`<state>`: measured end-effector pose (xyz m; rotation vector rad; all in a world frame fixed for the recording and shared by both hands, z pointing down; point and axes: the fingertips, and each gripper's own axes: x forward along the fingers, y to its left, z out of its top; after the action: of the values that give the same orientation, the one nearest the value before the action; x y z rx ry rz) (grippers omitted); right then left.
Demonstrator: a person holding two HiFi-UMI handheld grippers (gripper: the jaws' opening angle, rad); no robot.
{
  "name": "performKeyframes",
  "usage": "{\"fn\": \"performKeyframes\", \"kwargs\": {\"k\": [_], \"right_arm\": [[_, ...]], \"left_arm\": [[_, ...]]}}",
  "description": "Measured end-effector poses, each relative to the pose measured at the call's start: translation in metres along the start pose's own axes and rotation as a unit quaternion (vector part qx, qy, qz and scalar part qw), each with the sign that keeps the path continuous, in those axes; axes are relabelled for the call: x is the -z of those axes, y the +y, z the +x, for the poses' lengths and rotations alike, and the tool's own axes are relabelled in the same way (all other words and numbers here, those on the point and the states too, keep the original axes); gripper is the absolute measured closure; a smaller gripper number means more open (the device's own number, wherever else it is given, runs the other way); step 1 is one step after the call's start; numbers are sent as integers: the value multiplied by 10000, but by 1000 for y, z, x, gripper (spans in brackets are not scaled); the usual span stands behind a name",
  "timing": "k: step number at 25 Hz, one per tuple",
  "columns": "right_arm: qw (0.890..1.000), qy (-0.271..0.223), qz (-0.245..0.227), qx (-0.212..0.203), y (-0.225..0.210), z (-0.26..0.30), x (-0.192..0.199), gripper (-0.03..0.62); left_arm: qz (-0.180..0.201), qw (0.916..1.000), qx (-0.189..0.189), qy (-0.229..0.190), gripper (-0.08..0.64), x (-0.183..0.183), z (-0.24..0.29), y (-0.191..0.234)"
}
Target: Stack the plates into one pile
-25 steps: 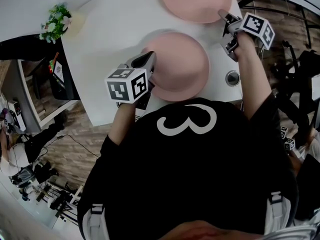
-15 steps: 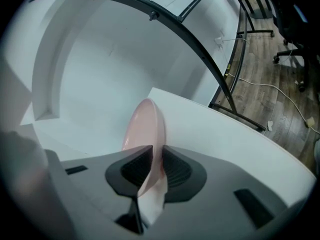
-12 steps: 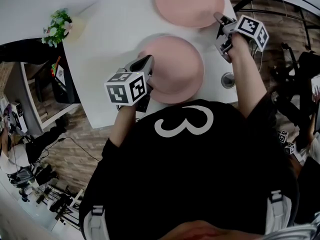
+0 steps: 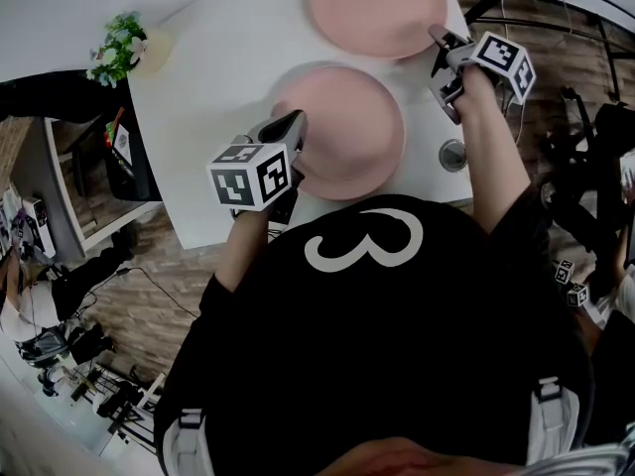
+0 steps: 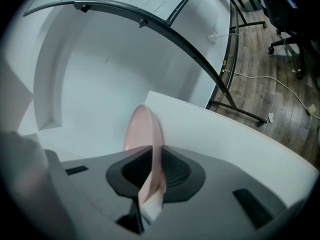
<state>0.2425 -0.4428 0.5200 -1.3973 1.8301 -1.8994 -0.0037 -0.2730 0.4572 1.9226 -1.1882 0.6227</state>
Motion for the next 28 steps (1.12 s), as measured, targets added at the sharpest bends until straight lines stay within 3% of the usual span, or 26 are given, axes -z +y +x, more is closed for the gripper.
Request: {"fn": "performKeyframes", "kwargs": {"k": [10,28], "right_arm": [[9995,-137,229,-172,10,-17,11,526],[9965,-508,-66,-661,82,-94,57,523]], "left_arm": [[82,9999,51,84,543,12,-18,4],[510,9977,439,-120,543,11,-63,-2]]}}
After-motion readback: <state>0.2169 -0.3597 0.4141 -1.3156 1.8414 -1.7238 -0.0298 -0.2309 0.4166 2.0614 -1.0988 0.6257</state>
